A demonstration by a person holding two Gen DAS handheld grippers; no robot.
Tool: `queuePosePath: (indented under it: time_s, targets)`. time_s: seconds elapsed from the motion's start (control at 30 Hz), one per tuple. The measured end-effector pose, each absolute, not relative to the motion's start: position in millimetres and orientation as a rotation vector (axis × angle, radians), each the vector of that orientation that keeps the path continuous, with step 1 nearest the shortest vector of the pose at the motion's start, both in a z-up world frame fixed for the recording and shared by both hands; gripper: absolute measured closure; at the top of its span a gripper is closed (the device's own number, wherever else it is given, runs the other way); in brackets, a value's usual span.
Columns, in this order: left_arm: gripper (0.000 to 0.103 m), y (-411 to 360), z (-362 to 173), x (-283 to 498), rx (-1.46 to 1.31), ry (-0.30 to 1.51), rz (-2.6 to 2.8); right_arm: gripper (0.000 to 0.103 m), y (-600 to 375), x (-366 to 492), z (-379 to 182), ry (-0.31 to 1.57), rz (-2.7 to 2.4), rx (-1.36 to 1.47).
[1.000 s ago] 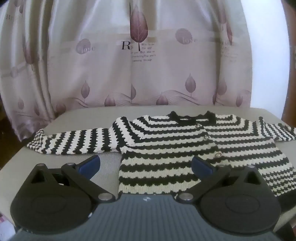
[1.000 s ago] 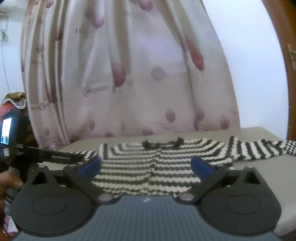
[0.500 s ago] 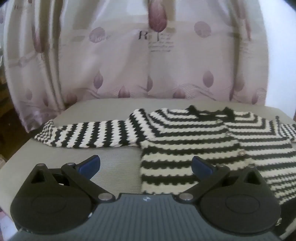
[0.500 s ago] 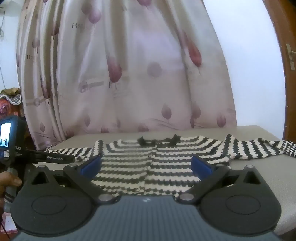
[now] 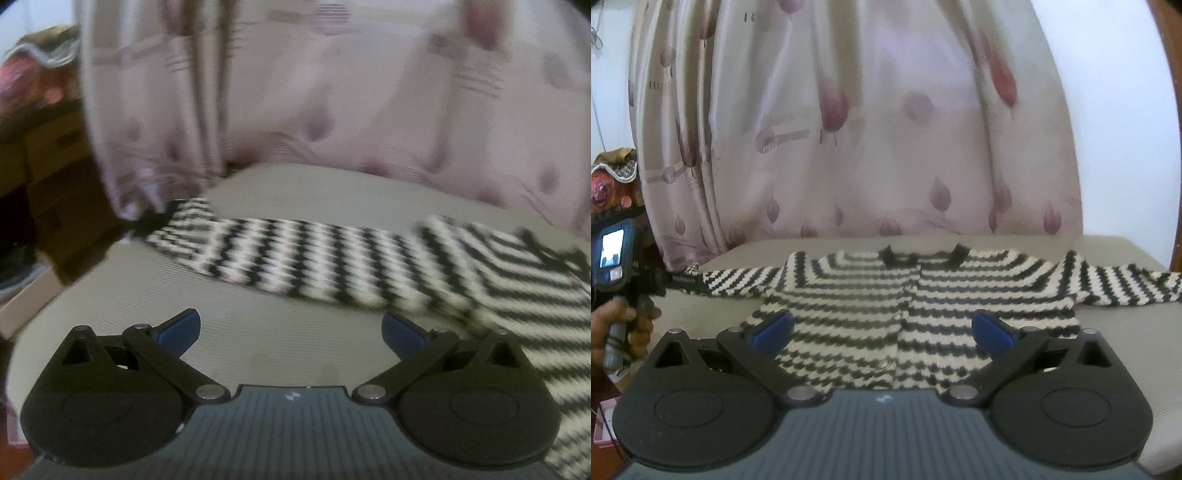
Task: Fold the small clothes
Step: 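Move the left gripper over the striped sleeve toward its black cuff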
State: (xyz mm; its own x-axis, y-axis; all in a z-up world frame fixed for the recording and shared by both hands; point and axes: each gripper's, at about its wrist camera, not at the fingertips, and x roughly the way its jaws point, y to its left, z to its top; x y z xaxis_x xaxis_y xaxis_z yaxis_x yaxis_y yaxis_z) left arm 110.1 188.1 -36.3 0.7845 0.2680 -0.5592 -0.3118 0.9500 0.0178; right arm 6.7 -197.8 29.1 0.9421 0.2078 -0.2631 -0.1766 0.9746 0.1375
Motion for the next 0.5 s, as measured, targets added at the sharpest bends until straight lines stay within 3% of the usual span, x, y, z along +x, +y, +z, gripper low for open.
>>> queuePosePath:
  time_s: [0.2,0.33,0.5]
  targets:
    - [0.002,265,-35,145,-0.157,0.574,0.455,0.0,-190,20,26,0.311,0.206,0.095]
    - [0.015,329,-39,167,-0.314,0.576,0.516,0.0,-189,27,22,0.335,0.203,0.092]
    - [0.016,383,-49,187,-0.484,0.601,0.517,0.0,-187,36,18,0.362,0.194,0.088]
